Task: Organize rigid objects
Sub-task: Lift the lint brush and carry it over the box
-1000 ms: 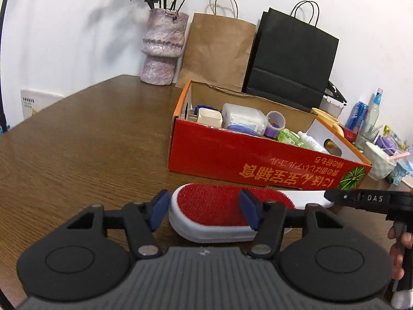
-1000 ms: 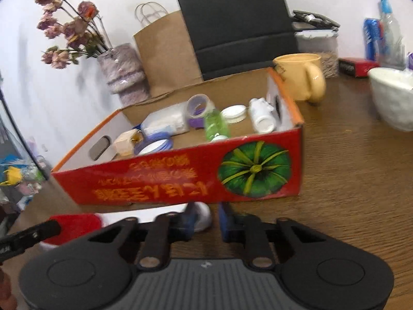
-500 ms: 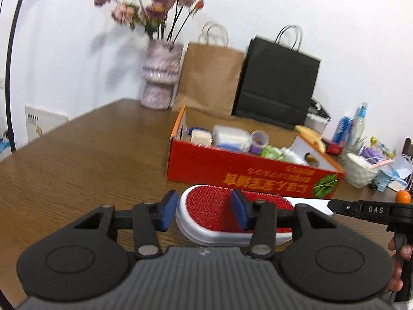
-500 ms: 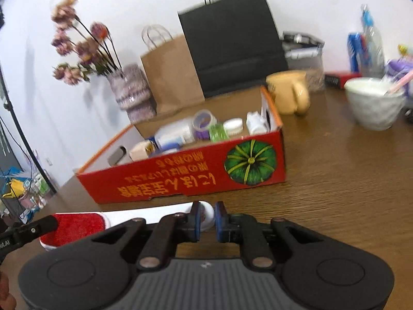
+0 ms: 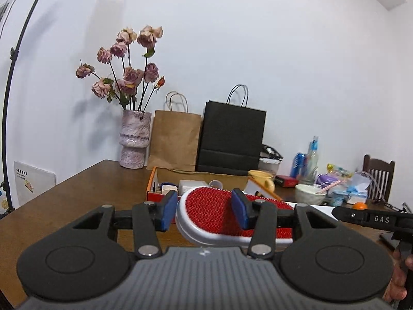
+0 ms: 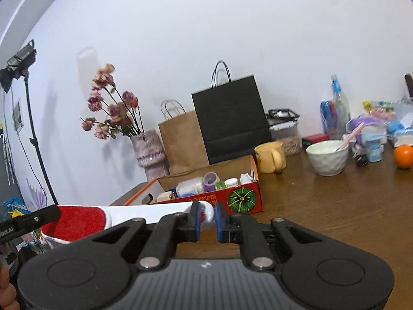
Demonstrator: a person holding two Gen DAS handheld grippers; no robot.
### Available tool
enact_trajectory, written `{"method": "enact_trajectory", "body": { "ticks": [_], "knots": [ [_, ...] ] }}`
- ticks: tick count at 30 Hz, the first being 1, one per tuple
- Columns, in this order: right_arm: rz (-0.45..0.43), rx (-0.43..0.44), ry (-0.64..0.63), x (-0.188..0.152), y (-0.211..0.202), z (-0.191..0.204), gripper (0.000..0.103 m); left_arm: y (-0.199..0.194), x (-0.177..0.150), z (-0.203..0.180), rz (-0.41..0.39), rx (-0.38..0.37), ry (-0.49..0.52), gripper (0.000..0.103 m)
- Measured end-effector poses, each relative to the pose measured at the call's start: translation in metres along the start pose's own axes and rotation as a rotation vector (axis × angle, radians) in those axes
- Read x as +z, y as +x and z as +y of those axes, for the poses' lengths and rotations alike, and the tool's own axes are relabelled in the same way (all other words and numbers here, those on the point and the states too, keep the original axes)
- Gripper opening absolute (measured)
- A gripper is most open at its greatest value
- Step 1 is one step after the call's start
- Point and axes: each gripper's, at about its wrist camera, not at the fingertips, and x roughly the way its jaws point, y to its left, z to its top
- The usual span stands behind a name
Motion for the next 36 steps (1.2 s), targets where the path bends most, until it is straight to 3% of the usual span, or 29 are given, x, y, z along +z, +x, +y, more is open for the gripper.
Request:
{"method": "enact_trajectory", "body": {
  "ticks": [10, 21, 28, 36],
  "knots": [
    [-0.050, 0.017, 0.009, -0.014, -0.078, 0.012, 0.012, -0.075, -0.004, -0.012, -0.053, -0.022, 0.038, 0.046],
    [-0.073, 0.018, 0.009, -0.012, -0.086, 0.019, 0.012, -0.086, -0.002, -0.010, -0.066, -0.035, 0.025, 0.046],
    [-0.070, 0.020, 0.009, 0.007, -0.059, 0.015, 0.012, -0.057, 0.008, -0.002, -0.058, -0.047, 0.003, 0.046],
    [-0.035, 0.051, 0.055, 0.060, 0.020, 0.001, 0.012, 0.027, 0.049, 0.011, -0.051, -0.061, -0.003, 0.046]
  ]
}}
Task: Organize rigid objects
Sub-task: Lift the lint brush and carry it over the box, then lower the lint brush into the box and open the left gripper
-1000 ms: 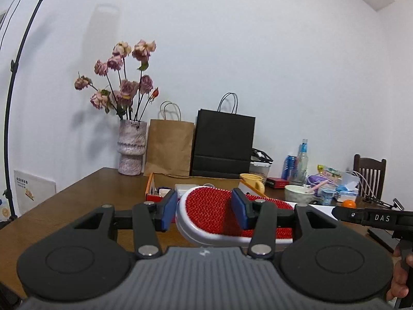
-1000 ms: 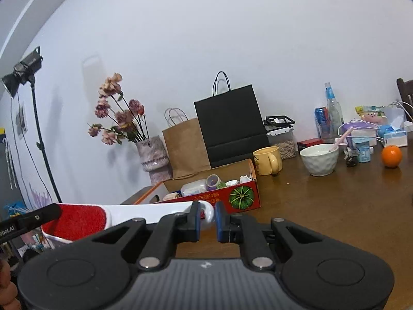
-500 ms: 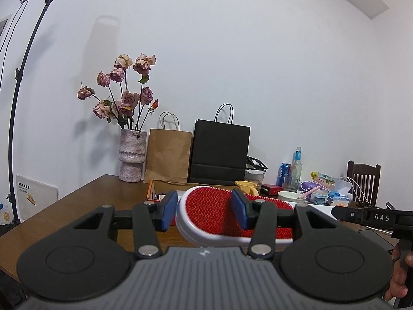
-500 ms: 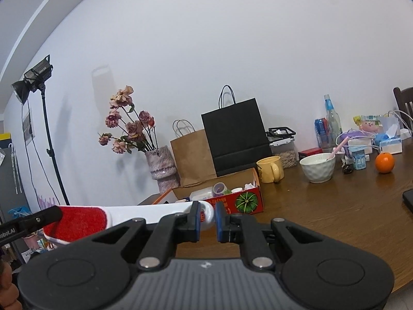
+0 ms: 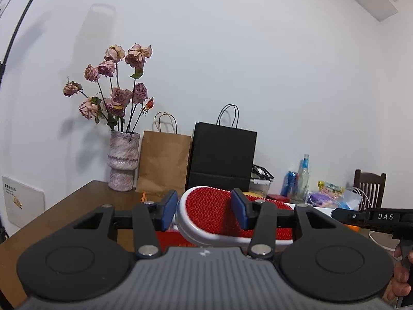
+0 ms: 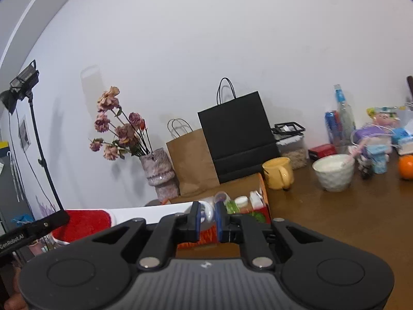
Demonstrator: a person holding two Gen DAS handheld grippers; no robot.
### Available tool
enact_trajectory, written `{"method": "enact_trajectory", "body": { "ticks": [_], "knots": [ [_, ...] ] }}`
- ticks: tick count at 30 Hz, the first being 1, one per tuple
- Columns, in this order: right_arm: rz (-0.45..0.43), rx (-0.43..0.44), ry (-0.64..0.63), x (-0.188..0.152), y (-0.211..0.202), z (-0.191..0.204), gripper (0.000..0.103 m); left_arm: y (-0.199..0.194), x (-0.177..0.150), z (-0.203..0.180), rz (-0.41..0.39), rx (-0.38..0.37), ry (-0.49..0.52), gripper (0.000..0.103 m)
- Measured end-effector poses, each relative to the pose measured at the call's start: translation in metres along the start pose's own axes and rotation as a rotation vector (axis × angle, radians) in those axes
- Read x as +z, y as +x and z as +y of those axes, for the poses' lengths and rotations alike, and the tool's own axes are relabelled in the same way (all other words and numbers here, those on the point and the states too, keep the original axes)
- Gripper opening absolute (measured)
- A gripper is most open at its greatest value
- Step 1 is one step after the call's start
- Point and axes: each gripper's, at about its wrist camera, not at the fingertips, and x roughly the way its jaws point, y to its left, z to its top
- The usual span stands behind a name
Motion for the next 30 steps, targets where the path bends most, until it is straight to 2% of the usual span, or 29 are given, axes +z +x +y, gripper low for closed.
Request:
{"method": "enact_trajectory", "body": {
  "ticks": [4, 9, 15, 23, 30],
  "knots": [
    [0.005, -0.002, -0.016, 0.031, 0.046, -0.003, 0.012, 0.045, 0.022, 0.010, 0.007, -0.002, -0.012, 0.046],
    [0.039, 0.000, 0.003, 0.063, 0.102, -0.014, 0.012, 0.110, 0.042, 0.025, 0.059, 0.001, -0.053, 0.046],
    [0.132, -0.013, 0.012, 0.071, 0.171, -0.030, 0.012, 0.173, 0.047, 0.040, 0.129, 0.017, -0.062, 0.046],
    [0.331, -0.032, 0.134, 0.040, 0.255, -0.072, 0.012, 0.253, 0.003, 0.075, 0.348, 0.030, -0.157, 0.046],
    [0.548, -0.114, 0.015, 0.013, 0.307, -0.073, 0.012, 0.290, -0.036, 0.097, 0.526, 0.050, -0.198, 0.046]
  ]
}}
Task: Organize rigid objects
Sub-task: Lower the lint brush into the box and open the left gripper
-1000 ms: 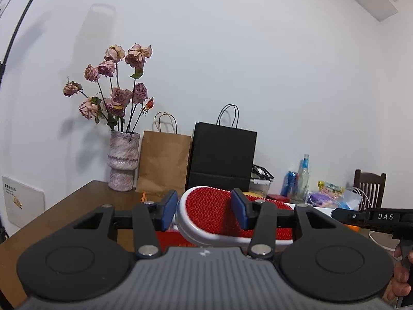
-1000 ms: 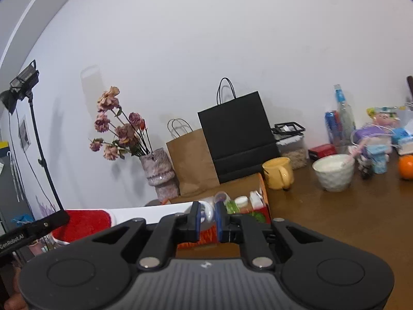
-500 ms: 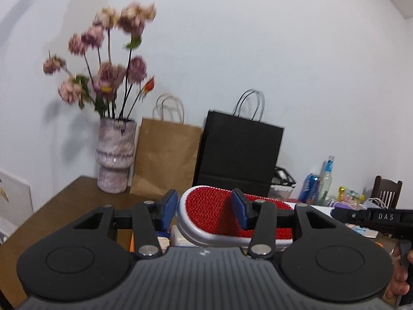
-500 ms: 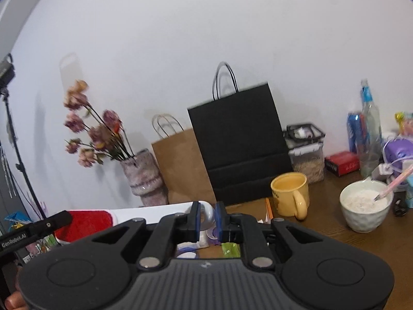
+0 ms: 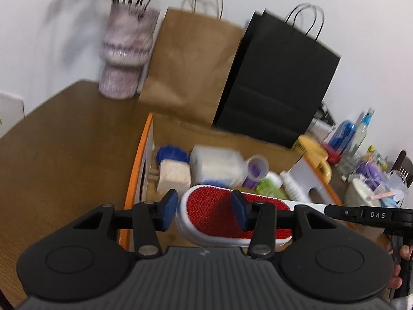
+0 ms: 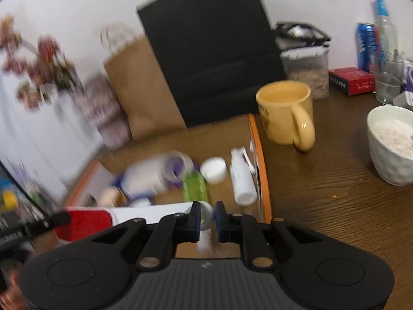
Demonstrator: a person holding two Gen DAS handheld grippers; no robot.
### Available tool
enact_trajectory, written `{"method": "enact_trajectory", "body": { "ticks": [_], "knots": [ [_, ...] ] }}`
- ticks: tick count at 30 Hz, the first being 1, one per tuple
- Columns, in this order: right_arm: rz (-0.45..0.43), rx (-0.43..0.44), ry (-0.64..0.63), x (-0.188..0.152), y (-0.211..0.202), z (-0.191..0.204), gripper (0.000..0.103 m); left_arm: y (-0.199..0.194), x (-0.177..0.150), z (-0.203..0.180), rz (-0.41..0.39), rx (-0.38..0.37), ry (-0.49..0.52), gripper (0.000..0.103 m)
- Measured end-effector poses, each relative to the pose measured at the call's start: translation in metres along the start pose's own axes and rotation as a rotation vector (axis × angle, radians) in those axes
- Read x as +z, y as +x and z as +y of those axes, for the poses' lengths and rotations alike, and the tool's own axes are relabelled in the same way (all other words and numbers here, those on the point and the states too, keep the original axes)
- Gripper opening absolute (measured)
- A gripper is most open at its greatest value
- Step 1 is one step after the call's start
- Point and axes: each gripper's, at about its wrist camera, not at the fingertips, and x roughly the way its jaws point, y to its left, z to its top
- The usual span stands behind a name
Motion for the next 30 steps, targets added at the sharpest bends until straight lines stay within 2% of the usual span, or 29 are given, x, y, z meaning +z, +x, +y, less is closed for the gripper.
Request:
{"method": "enact_trajectory", "body": {
  "ticks": [5, 7, 11, 14, 16, 18, 21, 23, 30],
  "knots": [
    [0.085, -0.080, -0.098, 0.001, 0.019, 0.013, 0.013, 0.020, -0.004, 0.001, 0.096, 0.032, 0.028, 0.046],
    [0.118, -0.090, -0.138, 0.001, 0.021, 0.019, 0.018, 0.022, -0.004, -0.006, 0.093, 0.073, 0.084, 0.046],
    [0.158, -0.104, -0.178, 0.002, 0.024, 0.024, 0.022, 0.026, -0.004, -0.012, 0.117, 0.097, 0.134, 0.047],
    [0.169, -0.084, -0.140, 0.004, 0.020, 0.020, 0.023, 0.024, -0.004, -0.014, 0.120, 0.125, 0.151, 0.055],
    [0.165, -0.061, -0.108, 0.005, 0.017, 0.016, 0.034, 0.018, -0.003, -0.014, 0.121, 0.133, 0.152, 0.063],
    [0.152, -0.064, -0.098, 0.006, 0.011, 0.016, 0.042, 0.011, -0.002, -0.015, 0.121, 0.135, 0.165, 0.067],
    [0.130, -0.070, -0.103, 0.007, -0.002, 0.020, 0.043, -0.004, -0.002, -0.020, 0.108, 0.146, 0.195, 0.075],
    [0.099, -0.062, -0.105, 0.007, -0.015, 0.024, 0.043, -0.016, -0.002, -0.025, 0.097, 0.147, 0.208, 0.077],
    [-0.155, -0.030, -0.182, -0.010, -0.084, 0.045, 0.044, -0.067, -0.005, -0.047, -0.060, 0.168, 0.194, 0.089]
  ]
}}
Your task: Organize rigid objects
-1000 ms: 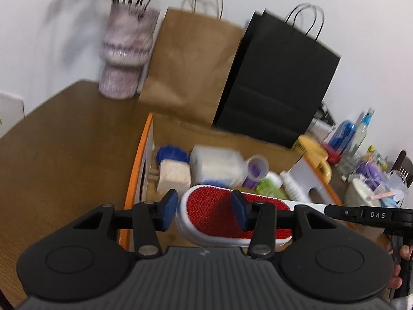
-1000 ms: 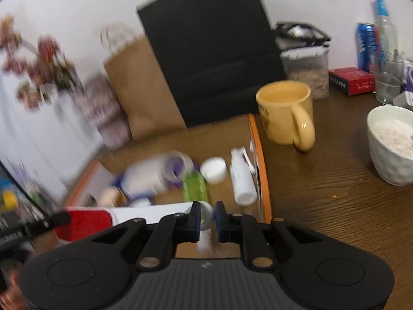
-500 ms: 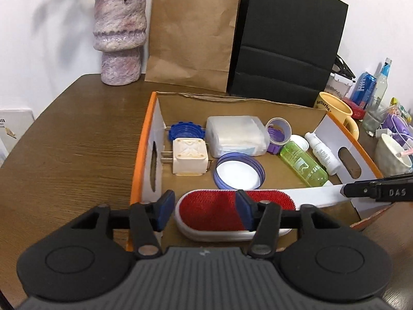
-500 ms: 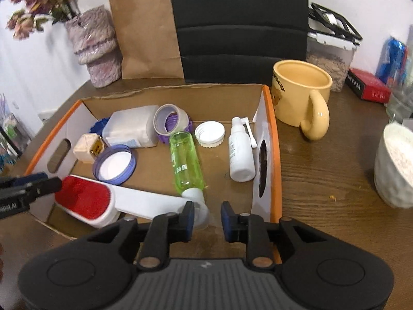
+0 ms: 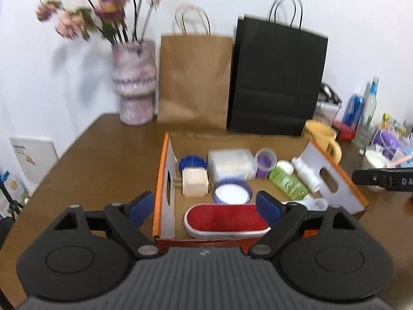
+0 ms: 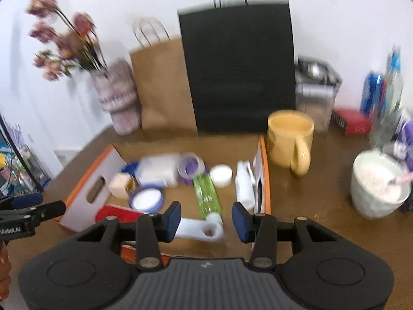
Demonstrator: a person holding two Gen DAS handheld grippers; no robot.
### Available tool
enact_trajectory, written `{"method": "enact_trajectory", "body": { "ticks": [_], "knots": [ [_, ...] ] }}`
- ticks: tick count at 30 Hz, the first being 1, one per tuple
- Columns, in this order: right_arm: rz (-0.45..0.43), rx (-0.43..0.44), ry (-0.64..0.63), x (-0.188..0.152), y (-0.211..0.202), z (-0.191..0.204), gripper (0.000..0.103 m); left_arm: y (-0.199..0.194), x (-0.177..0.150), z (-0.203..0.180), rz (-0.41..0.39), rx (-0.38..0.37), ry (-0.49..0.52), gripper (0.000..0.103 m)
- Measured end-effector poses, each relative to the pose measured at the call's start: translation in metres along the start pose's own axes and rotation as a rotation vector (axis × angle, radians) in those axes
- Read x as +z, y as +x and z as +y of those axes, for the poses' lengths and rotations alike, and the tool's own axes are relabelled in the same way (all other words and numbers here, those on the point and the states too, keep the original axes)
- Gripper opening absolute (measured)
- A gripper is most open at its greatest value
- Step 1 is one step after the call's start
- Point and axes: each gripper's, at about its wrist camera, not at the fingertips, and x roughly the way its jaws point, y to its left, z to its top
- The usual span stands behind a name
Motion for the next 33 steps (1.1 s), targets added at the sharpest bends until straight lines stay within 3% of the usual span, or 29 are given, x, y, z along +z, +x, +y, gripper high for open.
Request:
{"method": "enact_trajectory", "body": {
  "ticks": [3, 9, 16, 25, 33],
  "knots": [
    [-0.124, -0.007, -0.034, -0.010, -0.032, 0.010, 0.054, -0.024, -0.004, -0.009, -0.060, -0.004, 0.014, 0.090],
    [-0.330, -0.013, -0.111, -0.041, -0.080, 0.027, 0.083, -0.079, -0.022, -0.033, -0.309, 0.008, 0.083, 0.100],
    [-0.364, -0.011, -0.094, -0.068, -0.103, 0.032, 0.083, -0.111, -0.040, -0.042, -0.385, -0.011, 0.059, 0.100],
    [-0.384, -0.003, -0.063, -0.095, -0.135, 0.032, 0.084, -0.145, -0.058, -0.040, -0.394, -0.019, 0.051, 0.101],
    [-0.427, 0.015, -0.107, -0.137, -0.192, 0.051, 0.084, -0.207, -0.099, -0.041, -0.417, 0.000, 0.026, 0.102]
  ]
}}
